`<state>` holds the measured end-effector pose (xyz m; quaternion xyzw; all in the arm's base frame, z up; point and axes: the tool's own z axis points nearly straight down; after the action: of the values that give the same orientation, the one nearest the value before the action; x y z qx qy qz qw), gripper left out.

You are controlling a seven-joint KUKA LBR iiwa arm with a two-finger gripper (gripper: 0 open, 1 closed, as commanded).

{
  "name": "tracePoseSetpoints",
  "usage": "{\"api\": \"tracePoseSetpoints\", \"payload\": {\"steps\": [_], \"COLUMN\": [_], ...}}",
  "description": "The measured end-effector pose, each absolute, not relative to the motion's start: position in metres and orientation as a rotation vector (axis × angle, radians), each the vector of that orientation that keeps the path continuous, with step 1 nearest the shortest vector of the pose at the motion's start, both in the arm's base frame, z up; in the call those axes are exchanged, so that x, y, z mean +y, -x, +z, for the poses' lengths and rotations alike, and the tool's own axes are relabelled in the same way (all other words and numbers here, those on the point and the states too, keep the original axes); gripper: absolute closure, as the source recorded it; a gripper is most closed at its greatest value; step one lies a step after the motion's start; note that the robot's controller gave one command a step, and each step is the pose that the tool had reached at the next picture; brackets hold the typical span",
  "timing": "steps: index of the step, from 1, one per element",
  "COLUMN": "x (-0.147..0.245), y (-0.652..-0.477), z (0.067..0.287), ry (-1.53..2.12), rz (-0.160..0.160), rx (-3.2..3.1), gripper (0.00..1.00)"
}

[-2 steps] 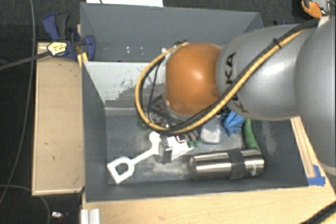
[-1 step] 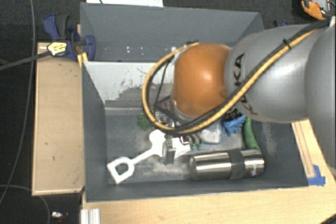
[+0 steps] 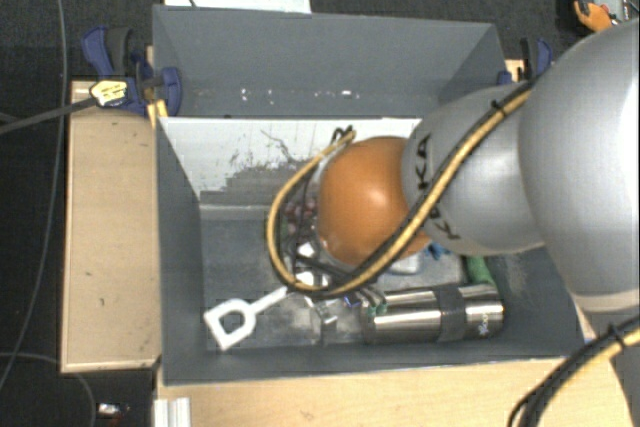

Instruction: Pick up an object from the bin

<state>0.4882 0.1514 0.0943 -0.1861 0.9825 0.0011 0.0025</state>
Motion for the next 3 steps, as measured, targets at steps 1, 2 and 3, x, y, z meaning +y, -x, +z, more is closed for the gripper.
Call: {"api": "tracePoseSetpoints", "payload": {"steps": [1,2,3], "x": [0.15,0.138,0.138], "y": [-0.478,-0.483,-0.483], "z": [0.08,0.075,0.075], "ry": [0.429,0.609,0.606], "rz": [0.006,0.005,0.005], "rx": [3.1,3.074,3.075], "gripper": [0.0,1.0,1.0]}}
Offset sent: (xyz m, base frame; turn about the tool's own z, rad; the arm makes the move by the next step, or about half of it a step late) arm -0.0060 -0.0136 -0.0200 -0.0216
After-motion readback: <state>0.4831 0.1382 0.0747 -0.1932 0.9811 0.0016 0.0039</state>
